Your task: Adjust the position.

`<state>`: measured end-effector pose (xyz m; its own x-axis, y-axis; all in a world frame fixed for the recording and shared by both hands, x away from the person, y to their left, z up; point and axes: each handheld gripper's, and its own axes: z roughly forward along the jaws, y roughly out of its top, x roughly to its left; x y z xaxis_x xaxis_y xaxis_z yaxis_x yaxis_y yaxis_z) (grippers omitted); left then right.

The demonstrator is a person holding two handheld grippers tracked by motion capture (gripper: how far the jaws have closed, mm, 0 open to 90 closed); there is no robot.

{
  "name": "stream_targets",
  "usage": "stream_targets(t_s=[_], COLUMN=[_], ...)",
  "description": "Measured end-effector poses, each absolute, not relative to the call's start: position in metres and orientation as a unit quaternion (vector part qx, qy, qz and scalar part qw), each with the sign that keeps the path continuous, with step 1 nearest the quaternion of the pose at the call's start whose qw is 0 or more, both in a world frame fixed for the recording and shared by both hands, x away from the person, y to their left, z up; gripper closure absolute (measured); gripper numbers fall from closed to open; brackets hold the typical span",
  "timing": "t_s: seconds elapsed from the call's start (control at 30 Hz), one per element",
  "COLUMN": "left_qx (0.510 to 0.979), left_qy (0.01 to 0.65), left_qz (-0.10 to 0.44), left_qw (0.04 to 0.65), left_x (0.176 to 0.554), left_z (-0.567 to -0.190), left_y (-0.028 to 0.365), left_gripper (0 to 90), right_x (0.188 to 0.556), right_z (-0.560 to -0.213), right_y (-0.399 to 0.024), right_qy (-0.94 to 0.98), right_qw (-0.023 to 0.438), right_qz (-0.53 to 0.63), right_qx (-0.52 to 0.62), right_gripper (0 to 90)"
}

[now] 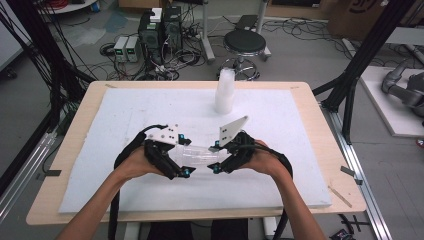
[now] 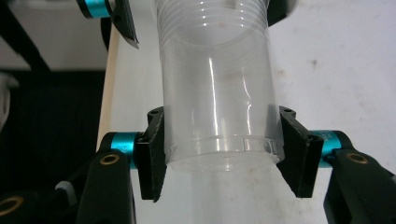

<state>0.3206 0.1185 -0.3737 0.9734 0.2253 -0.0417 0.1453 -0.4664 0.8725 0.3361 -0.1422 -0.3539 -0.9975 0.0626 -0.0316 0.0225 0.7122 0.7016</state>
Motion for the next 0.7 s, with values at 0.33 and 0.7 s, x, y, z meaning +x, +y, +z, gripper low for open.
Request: stream_targets(t_s=[0.33, 0.7], left_qx=[0.757, 0.711], left_qy=[0.122, 0.111], left_qz=[0.05, 0.03], left_qw=[0.64, 0.693], left_x=[0.312, 0.314], left_z=[-0.387, -0.398], left_y=[0.136, 0.136], left_gripper=[8.0, 8.7], right_x=[0.327, 0.323], right_z=[-0.371, -0.384], right_y=[-0.168, -0.174], right_qy=[0.849, 0.811], right_qw=[0.022, 0.01], right_qz=[0.524, 0.582], right_qx=[0.066, 0.062], right_gripper=[42.5, 42.7])
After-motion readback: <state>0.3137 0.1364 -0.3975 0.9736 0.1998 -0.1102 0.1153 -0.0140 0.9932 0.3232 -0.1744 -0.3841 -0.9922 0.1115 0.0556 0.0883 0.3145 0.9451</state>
